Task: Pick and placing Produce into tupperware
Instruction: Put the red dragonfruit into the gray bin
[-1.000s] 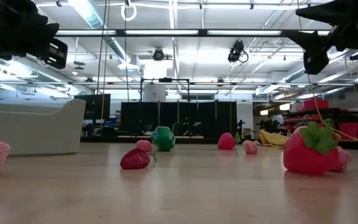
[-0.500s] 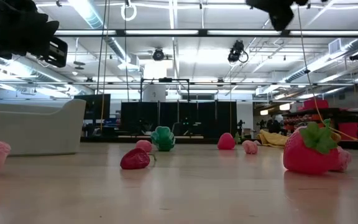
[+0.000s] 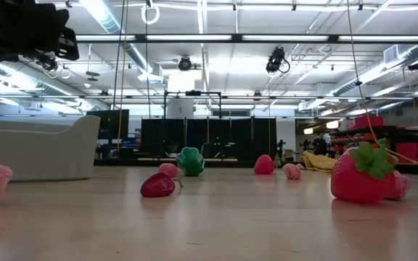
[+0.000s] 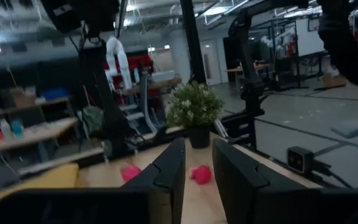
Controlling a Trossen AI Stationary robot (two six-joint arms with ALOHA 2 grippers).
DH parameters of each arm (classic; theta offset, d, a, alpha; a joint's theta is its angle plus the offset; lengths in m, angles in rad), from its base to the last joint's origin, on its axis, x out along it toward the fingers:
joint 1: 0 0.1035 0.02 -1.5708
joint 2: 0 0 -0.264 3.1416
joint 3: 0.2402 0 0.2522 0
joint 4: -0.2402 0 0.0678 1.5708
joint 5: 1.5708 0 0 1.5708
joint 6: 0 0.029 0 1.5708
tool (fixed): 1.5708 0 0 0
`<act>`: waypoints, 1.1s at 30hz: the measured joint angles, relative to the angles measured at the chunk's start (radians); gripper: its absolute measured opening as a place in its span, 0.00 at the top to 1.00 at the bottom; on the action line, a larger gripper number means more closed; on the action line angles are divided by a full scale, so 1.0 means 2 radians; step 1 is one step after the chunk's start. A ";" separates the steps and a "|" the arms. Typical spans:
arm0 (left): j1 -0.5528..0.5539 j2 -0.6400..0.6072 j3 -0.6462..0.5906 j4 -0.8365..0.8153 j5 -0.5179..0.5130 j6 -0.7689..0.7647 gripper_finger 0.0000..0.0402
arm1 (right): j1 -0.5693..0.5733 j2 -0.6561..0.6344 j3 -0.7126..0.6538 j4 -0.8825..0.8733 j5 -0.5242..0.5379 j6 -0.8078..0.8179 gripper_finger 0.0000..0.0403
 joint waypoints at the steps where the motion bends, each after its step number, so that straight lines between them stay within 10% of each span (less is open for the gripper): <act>1: 0.000 0.000 0.000 0.001 0.000 0.007 0.79 | -0.002 0.003 0.020 -0.030 -0.005 -0.002 0.46; 14: 0.000 0.000 0.000 0.007 0.000 0.052 0.77 | 0.003 0.046 -0.065 -0.194 0.015 0.122 0.46; 21: 0.000 0.000 0.000 0.008 0.000 0.052 0.79 | -0.014 0.057 -0.133 -0.187 0.126 0.196 0.46; 33: 0.000 0.001 0.000 -0.004 0.000 0.051 0.78 | -0.050 0.056 -0.137 -0.183 0.123 0.115 0.46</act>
